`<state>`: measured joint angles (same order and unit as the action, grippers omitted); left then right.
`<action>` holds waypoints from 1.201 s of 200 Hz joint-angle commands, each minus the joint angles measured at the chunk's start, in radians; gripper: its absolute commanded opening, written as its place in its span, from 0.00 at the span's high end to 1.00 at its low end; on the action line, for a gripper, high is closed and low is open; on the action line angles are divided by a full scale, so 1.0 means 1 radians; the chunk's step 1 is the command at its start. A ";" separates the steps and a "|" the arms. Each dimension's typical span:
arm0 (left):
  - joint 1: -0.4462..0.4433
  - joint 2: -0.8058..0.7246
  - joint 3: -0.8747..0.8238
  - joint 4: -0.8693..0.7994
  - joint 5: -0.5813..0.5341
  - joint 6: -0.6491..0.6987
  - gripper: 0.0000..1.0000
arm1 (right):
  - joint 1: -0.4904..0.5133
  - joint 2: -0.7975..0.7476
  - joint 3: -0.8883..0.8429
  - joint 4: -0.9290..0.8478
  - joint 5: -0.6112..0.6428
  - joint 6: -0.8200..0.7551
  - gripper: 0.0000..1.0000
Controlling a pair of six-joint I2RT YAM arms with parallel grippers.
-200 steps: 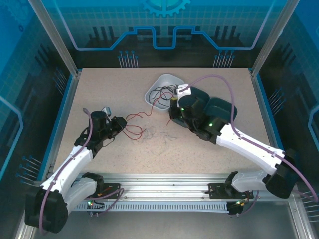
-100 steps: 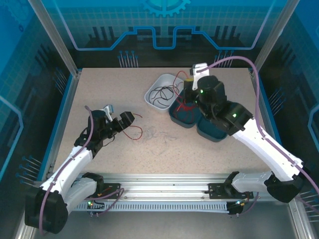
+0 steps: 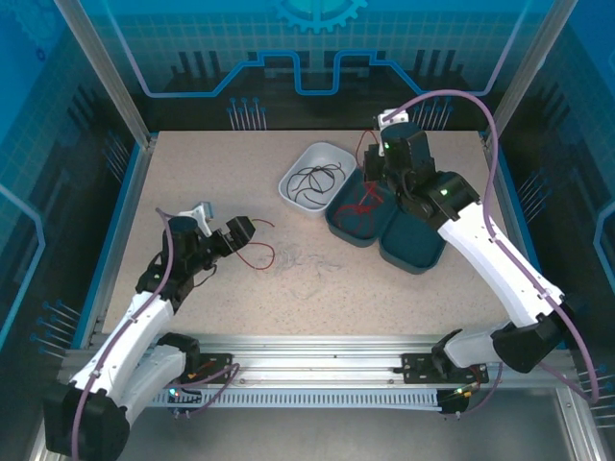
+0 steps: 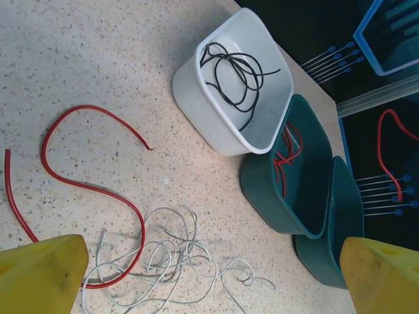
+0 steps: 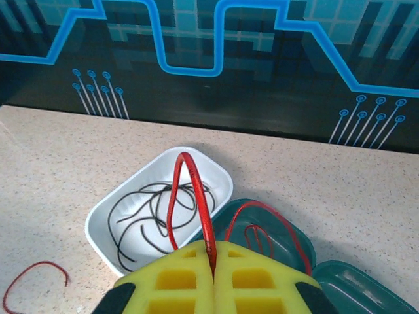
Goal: Untangle the cables
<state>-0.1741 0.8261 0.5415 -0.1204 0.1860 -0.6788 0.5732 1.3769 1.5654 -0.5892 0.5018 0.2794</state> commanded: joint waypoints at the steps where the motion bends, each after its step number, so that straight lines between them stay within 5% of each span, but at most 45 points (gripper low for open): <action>1: 0.004 -0.014 0.006 -0.019 -0.025 0.033 0.01 | -0.039 0.024 0.024 -0.013 -0.012 -0.002 1.00; 85: 0.005 -0.014 0.002 -0.007 -0.021 0.030 0.01 | -0.150 0.123 -0.046 0.045 -0.094 0.038 1.00; 240: 0.007 -0.014 0.002 -0.011 -0.031 0.031 0.01 | -0.182 0.331 -0.071 0.042 -0.174 0.102 1.00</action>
<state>-0.1730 0.8227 0.5415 -0.1307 0.1684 -0.6727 0.4042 1.6859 1.5105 -0.5400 0.3492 0.3569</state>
